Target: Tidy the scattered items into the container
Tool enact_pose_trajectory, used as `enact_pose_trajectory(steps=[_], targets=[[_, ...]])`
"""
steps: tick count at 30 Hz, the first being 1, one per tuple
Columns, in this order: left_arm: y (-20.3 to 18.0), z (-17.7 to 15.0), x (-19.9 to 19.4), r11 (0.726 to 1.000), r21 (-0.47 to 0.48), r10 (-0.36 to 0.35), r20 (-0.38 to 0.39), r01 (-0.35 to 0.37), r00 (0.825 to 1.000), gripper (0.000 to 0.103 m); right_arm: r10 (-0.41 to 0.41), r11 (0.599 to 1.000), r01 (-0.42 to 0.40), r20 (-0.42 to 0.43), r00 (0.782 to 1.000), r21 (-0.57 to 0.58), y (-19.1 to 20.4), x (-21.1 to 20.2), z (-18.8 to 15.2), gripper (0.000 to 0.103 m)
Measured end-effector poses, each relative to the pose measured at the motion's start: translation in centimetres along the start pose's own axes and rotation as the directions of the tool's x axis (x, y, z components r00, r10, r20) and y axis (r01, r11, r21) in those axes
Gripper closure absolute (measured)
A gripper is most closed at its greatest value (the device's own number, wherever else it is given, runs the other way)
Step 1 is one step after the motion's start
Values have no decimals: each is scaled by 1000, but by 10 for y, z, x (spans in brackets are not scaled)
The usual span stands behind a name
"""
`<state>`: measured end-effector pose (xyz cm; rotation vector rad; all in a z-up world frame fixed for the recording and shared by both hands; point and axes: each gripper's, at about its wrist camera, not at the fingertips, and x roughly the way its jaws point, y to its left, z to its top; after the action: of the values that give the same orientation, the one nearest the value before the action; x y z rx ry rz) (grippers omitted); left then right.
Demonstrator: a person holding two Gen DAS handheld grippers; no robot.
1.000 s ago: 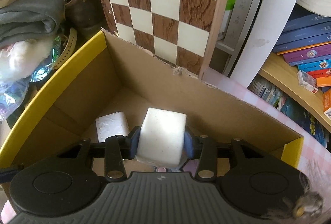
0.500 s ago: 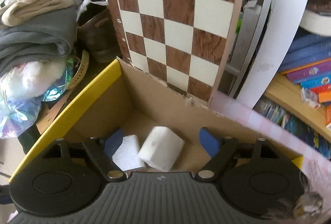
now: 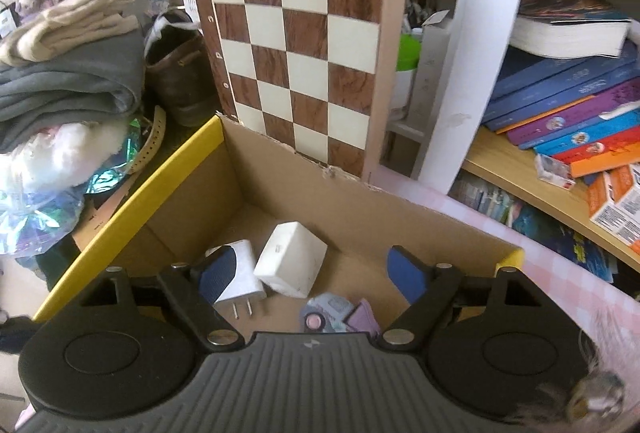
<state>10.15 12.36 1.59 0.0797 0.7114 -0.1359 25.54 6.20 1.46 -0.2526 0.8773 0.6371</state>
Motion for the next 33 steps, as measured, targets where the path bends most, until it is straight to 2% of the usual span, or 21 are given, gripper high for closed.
enact_pose_trajectory(steps=[12,22,33], targets=[[-7,-4,-17,1000,-11,-6,5,6,1000,16,-28,999,25,87,996,33,2,-58,-30,16],[-12,-5,-25,999,-29,23,8,-23,1000,16,-91,995,83,153,984,62,-2,-101,-64,8],[-23,-10,-30,998,-48,42,-10,-42,999,16,-152,983,132,165,975,130,-17,-134,-108,3]])
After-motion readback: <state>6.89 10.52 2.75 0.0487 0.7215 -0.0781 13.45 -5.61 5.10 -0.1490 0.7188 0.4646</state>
